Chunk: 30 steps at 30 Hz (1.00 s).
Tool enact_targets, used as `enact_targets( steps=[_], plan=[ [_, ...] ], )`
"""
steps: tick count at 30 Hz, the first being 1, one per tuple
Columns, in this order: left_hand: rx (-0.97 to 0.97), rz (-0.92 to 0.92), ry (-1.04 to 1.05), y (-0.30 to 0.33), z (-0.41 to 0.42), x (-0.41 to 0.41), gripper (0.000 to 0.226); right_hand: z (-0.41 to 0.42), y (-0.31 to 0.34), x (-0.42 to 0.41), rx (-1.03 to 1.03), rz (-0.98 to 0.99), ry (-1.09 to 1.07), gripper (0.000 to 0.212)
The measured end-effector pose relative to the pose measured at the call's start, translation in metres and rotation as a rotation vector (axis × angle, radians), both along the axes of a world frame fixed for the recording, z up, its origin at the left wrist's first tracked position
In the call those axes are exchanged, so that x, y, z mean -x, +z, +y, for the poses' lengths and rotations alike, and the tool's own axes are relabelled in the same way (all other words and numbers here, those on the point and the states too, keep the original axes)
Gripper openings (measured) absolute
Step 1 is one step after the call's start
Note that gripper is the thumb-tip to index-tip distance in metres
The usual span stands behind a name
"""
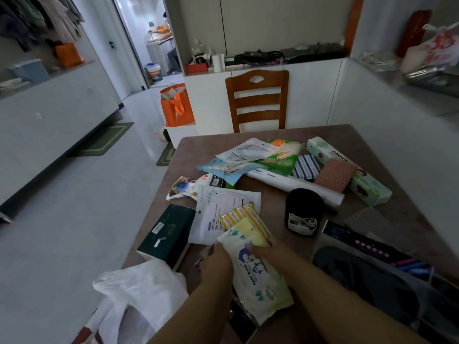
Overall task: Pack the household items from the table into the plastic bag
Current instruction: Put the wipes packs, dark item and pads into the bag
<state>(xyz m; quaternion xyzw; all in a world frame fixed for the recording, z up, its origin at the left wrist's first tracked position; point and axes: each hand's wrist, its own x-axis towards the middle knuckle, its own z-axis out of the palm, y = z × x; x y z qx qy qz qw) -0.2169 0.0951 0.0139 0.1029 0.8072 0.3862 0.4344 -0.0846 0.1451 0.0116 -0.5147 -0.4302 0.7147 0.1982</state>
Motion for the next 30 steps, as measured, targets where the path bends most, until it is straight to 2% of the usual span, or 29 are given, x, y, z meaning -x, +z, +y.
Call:
enact_targets(
  steps=[2, 4, 7, 8, 11, 14, 18, 22, 26, 30],
  plan=[
    [-0.109, -0.153, 0.112, -0.003, -0.002, 0.002, 0.046, 0.001, 0.003, 0.001, 0.012, -0.022, 0.019, 0.025],
    [-0.193, -0.300, 0.128, 0.008, -0.011, -0.002, 0.033, -0.002, 0.007, -0.002, 0.048, -0.037, 0.046, 0.019],
    [-0.261, -0.500, 0.098, 0.026, -0.025, -0.010, 0.037, -0.009, 0.011, -0.014, 0.156, -0.054, 0.065, 0.030],
    [-0.279, -0.516, 0.108, 0.030, -0.028, -0.011, 0.037, -0.012, 0.013, -0.018, 0.202, -0.049, 0.070, 0.032],
    [-0.303, -0.495, 0.101, 0.049, -0.038, -0.018, 0.038, -0.026, 0.019, -0.026, 0.285, 0.025, 0.050, 0.021],
    [-0.357, -0.511, 0.113, 0.052, -0.042, -0.019, 0.037, -0.043, 0.024, -0.035, 0.277, 0.131, 0.028, 0.012],
    [-0.326, -0.529, 0.165, 0.065, -0.049, -0.018, 0.046, -0.056, 0.037, -0.054, 0.226, 0.203, -0.030, 0.018],
    [-0.372, -0.435, 0.115, 0.090, -0.067, -0.015, 0.046, -0.061, 0.060, -0.066, 0.160, 0.243, -0.025, 0.016],
    [-0.409, -0.248, 0.089, 0.103, -0.089, -0.001, 0.042, -0.072, 0.084, -0.062, 0.123, 0.253, 0.065, 0.012],
    [-0.375, -0.060, 0.124, 0.110, -0.124, 0.039, 0.053, -0.099, 0.096, -0.047, 0.131, 0.262, 0.200, 0.025]
  ],
)
